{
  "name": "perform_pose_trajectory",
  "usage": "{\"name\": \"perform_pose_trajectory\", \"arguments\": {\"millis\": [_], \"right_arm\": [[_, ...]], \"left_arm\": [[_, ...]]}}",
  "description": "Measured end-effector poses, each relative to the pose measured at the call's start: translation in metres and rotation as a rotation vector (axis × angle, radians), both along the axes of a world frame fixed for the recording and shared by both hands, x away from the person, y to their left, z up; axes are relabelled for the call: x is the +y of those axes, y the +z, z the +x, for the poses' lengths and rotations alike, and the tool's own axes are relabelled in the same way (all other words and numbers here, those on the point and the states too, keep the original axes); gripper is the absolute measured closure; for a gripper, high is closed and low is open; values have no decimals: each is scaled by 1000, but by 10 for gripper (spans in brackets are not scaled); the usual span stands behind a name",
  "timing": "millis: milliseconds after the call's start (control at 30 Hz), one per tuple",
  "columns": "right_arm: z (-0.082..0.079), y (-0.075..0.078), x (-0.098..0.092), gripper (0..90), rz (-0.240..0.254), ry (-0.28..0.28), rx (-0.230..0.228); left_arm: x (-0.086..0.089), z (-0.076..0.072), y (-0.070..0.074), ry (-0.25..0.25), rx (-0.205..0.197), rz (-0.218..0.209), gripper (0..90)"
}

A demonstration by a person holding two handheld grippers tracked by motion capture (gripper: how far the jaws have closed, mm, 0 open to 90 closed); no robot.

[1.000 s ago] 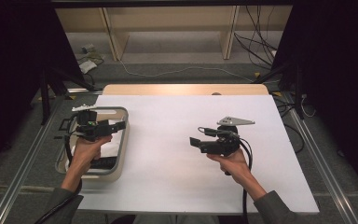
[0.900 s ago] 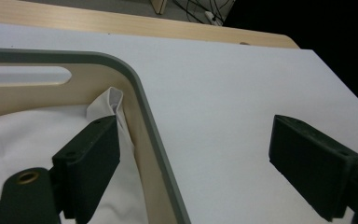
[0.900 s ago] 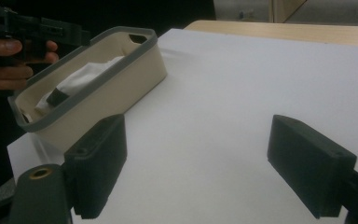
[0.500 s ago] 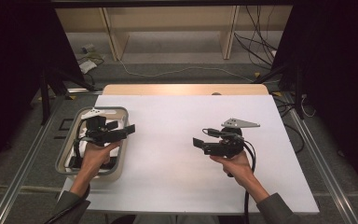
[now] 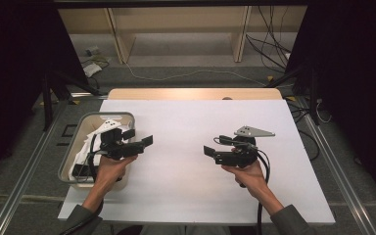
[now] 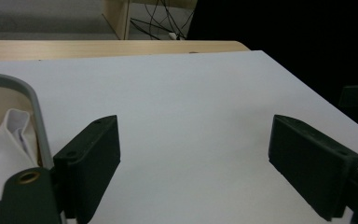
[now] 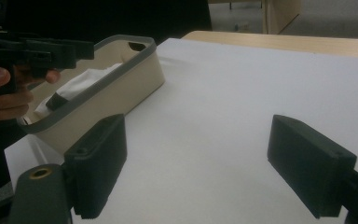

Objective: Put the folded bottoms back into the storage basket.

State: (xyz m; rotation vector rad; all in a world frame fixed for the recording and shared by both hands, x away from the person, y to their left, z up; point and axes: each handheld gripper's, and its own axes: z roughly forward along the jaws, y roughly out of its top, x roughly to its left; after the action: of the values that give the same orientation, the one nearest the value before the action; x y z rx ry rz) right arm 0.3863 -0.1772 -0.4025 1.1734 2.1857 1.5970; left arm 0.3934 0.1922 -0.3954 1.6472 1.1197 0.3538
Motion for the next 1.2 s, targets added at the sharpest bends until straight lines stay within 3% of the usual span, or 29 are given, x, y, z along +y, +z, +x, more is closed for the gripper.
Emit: {"name": "perform_pose_trajectory", "arguments": {"millis": [367, 500, 1100, 1200], "right_arm": [[-5, 1, -2, 207, 6, 0, -13], [-7, 0, -2, 207, 10, -2, -15], [-17, -2, -7, 203, 25, -10, -40], [-19, -3, -7, 202, 24, -9, -43]], "left_arm": [[-14, -11, -1, -42, -44, -17, 163], [-16, -15, -2, -59, -36, -68, 163], [-28, -32, -12, -114, -81, -44, 163], [-28, -37, -15, -150, -85, -21, 162]]}}
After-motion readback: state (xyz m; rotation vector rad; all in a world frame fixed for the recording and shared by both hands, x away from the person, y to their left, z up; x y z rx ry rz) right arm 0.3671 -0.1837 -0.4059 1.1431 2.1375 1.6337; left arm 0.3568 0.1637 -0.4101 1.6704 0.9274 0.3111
